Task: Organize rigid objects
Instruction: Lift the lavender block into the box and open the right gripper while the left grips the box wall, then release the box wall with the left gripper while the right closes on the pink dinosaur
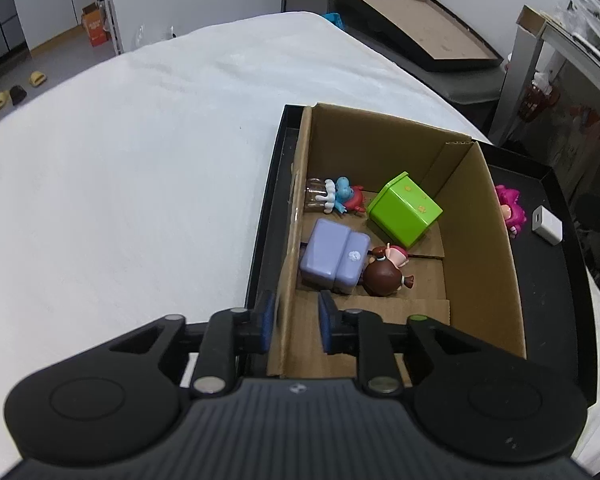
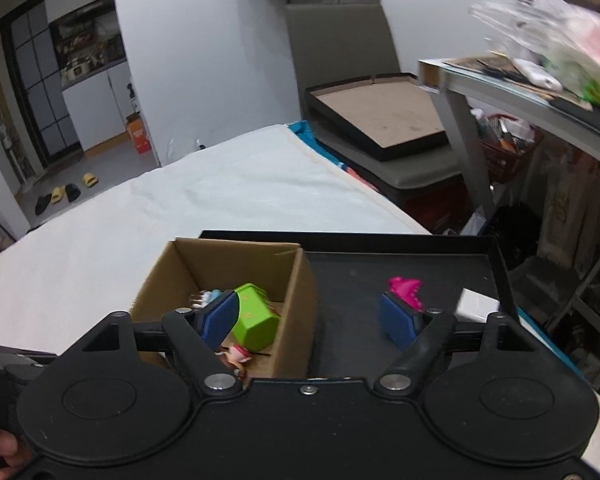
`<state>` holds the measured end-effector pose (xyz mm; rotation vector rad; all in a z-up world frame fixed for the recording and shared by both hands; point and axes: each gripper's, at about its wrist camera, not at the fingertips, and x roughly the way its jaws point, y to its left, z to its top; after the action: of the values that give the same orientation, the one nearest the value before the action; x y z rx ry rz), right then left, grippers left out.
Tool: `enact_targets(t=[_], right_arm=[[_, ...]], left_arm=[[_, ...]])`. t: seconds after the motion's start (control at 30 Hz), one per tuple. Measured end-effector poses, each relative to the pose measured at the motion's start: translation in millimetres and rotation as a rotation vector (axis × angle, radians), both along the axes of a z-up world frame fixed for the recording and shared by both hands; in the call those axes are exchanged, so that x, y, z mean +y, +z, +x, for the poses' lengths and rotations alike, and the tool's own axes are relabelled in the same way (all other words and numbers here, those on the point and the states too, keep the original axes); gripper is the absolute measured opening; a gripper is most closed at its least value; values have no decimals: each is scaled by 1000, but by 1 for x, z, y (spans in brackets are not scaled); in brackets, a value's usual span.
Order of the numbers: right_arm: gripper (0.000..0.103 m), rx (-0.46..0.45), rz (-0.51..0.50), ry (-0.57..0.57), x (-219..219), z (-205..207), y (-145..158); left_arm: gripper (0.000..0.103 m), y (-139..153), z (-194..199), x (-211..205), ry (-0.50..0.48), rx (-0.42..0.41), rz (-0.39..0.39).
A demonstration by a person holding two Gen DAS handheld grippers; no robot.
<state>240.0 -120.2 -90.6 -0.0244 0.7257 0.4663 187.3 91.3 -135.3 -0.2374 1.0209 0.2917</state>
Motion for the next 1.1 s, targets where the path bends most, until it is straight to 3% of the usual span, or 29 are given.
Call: enact_targets(t=[0.1, 0.2, 0.57, 1.1], right_arm=[[82, -4, 20, -24, -16, 1, -6], [84, 5, 40, -53, -31, 6, -15], [85, 51, 120, -119, -67, 29, -48], [85, 101, 202, -147, -70, 62, -84]], left_arm=[[42, 8, 2, -7, -5, -1, 38], [49, 13, 6, -14, -12, -2, 76], [56, 15, 27, -40, -15, 28, 145], [61, 15, 54, -51, 8, 60, 268]])
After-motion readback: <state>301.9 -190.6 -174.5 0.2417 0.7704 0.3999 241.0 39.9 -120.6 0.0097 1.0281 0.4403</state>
